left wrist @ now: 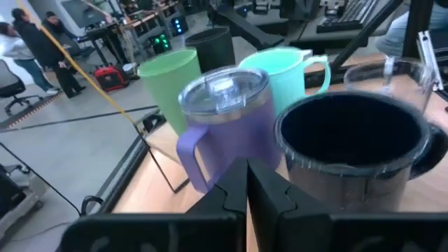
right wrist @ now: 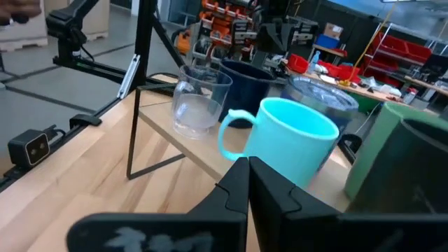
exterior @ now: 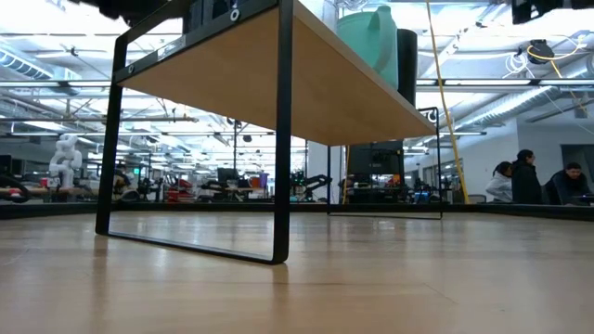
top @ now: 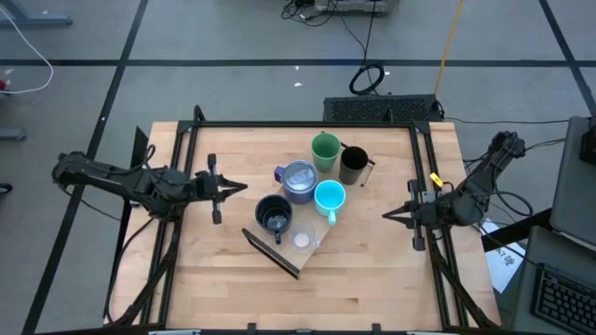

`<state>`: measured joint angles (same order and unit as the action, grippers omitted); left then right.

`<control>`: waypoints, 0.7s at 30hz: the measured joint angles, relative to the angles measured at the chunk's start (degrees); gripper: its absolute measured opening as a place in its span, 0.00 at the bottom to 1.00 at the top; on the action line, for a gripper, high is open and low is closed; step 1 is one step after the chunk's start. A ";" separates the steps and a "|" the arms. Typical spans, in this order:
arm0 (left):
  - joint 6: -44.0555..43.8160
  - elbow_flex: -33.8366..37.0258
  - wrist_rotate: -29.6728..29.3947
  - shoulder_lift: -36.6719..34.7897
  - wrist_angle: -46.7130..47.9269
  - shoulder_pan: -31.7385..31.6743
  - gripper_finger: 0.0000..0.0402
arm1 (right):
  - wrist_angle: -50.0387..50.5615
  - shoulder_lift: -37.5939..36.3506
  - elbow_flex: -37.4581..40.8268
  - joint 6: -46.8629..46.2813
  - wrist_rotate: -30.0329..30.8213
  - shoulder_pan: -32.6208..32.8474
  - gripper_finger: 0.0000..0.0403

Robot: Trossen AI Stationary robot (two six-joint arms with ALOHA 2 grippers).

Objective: Stack small to large cups/mugs on shelf
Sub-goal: Return to Home Position

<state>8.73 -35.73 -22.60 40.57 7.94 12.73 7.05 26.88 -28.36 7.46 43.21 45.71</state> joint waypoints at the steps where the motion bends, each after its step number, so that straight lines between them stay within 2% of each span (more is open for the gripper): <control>1: -0.30 1.36 0.00 -0.42 -0.96 -0.24 0.02 | -0.02 -0.78 0.72 -0.53 -0.01 0.00 0.00; 12: -1.58 13.20 -0.01 -5.16 -12.55 -2.52 0.01 | -0.75 -8.32 7.25 -2.04 -0.01 0.00 0.00; 21: -2.71 19.42 -0.01 -7.31 -17.51 -2.80 0.01 | -9.53 -13.76 15.17 0.41 -3.84 -0.09 0.00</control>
<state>6.03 -16.31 -22.61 33.26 -9.58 9.93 -2.48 13.12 -13.19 7.87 39.37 45.62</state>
